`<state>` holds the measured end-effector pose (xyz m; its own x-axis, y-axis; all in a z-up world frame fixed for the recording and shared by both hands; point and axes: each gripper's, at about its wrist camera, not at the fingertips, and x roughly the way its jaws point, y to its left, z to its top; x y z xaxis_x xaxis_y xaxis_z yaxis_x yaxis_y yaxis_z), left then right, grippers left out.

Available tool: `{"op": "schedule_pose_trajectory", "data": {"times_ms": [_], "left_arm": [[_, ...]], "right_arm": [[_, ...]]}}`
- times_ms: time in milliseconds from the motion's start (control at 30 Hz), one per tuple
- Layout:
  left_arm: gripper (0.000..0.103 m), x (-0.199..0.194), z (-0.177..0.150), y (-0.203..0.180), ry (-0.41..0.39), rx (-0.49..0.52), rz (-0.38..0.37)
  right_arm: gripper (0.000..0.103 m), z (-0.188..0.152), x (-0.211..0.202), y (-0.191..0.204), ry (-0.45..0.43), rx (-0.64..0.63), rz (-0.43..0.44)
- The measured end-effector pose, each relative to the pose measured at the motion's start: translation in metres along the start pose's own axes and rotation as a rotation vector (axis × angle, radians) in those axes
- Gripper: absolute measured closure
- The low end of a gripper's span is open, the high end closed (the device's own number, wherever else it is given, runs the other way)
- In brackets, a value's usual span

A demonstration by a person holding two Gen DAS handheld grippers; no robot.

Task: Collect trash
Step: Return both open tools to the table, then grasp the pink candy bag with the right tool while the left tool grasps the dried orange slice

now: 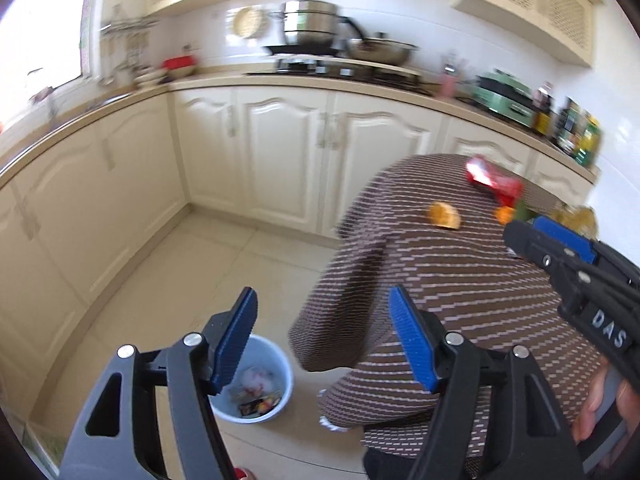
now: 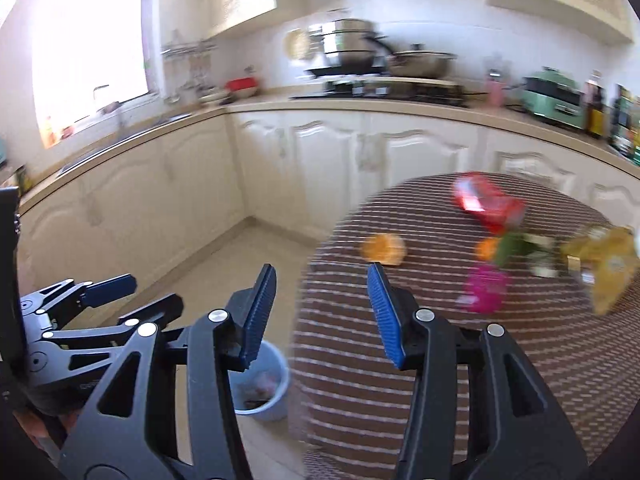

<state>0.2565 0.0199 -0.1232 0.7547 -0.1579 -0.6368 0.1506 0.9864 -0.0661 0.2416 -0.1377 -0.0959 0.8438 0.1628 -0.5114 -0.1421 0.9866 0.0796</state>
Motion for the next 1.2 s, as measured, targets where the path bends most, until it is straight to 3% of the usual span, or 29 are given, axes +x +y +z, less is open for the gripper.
{"op": "schedule_pose_trajectory", "data": {"times_ms": [200,300,533,667,700,733,967,1200], "left_arm": [[0.036,0.017,0.006,-0.05,0.025,0.077,-0.034],[0.036,0.031,0.012,-0.061,0.048,0.083,-0.052],[0.036,0.051,0.026,-0.07,0.081,0.053,-0.079],[0.036,0.061,0.033,-0.071,0.086,0.04,-0.082],[0.036,0.063,0.034,-0.072,0.087,0.04,-0.082],[0.036,0.065,0.035,-0.073,0.088,0.041,-0.082],[0.036,0.087,0.047,-0.093,0.096,0.067,-0.092],[0.036,0.123,0.06,-0.118,0.128,0.101,-0.1]], "right_arm": [[0.05,-0.007,-0.007,-0.072,0.03,0.096,-0.121],[0.05,-0.01,0.005,-0.089,0.073,0.117,-0.14],[0.05,-0.006,0.051,-0.104,0.206,0.117,-0.099],[0.054,-0.003,0.066,-0.107,0.236,0.115,-0.083],[0.068,-0.002,0.067,-0.109,0.237,0.115,-0.08],[0.074,-0.002,0.068,-0.109,0.241,0.107,-0.086],[0.075,-0.001,0.042,-0.113,0.121,0.132,-0.109],[0.075,0.001,0.04,-0.125,0.094,0.183,-0.103]]}}
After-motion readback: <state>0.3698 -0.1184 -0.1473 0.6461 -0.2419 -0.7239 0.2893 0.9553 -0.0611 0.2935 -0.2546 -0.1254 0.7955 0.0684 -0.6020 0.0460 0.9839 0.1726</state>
